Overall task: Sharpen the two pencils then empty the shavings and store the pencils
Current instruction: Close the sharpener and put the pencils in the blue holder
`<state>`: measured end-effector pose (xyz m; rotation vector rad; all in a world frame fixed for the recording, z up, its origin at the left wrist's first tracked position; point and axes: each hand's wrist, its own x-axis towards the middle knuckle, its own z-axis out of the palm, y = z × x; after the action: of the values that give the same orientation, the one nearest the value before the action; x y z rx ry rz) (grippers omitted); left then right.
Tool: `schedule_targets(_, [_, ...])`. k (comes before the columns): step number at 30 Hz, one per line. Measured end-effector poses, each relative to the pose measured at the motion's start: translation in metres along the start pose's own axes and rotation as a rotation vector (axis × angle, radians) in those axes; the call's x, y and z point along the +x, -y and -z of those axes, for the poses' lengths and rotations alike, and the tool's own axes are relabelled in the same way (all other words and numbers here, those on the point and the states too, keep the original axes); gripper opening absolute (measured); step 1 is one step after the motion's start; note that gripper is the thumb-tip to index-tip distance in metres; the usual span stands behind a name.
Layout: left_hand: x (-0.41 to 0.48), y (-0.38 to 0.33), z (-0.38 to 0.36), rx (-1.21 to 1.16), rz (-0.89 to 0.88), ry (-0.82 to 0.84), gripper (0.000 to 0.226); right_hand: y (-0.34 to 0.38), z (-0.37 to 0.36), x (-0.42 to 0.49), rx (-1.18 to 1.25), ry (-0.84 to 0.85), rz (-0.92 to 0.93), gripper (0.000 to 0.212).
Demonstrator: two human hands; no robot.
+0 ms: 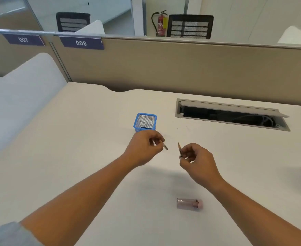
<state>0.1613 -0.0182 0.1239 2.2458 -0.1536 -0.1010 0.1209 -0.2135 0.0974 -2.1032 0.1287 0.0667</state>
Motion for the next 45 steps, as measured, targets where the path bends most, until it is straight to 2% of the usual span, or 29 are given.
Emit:
schedule_targets(4, [0.028, 0.007, 0.05, 0.157, 0.022, -0.106, 0.014, 0.017, -0.015, 0.005, 0.044, 0.041, 0.03, 0.049])
schedule_targets(6, [0.04, 0.01, 0.067, 0.209, 0.013, -0.144, 0.015, 0.025, -0.019, 0.01, 0.029, 0.059, 0.057, 0.056])
schedule_targets(13, [0.075, 0.022, 0.072, 0.273, 0.07, -0.101, 0.019, 0.051, -0.023, 0.032, 0.035, -0.02, 0.065, 0.041])
schedule_targets(22, [0.102, 0.045, 0.047, 0.329, 0.179, -0.067, 0.012, 0.064, -0.033, 0.052, 0.038, 0.04, 0.076, 0.033])
schedule_targets(29, [0.104, 0.057, 0.039, 0.416, 0.243, -0.037, 0.018, 0.057, -0.04, 0.064, 0.015, 0.076, 0.082, 0.016])
schedule_targets(35, [0.104, 0.061, 0.038, 0.417, 0.204, -0.135, 0.022, 0.056, -0.048, 0.068, 0.015, 0.085, 0.084, 0.014])
schedule_targets(40, [0.102, 0.061, 0.035, 0.43, 0.188, -0.126, 0.028, 0.053, -0.049, 0.068, 0.002, 0.097, 0.081, 0.013])
schedule_targets(45, [0.097, 0.065, 0.034, 0.258, 0.159, -0.227, 0.024, 0.049, -0.049, 0.07, 0.035, 0.083, 0.051, 0.009])
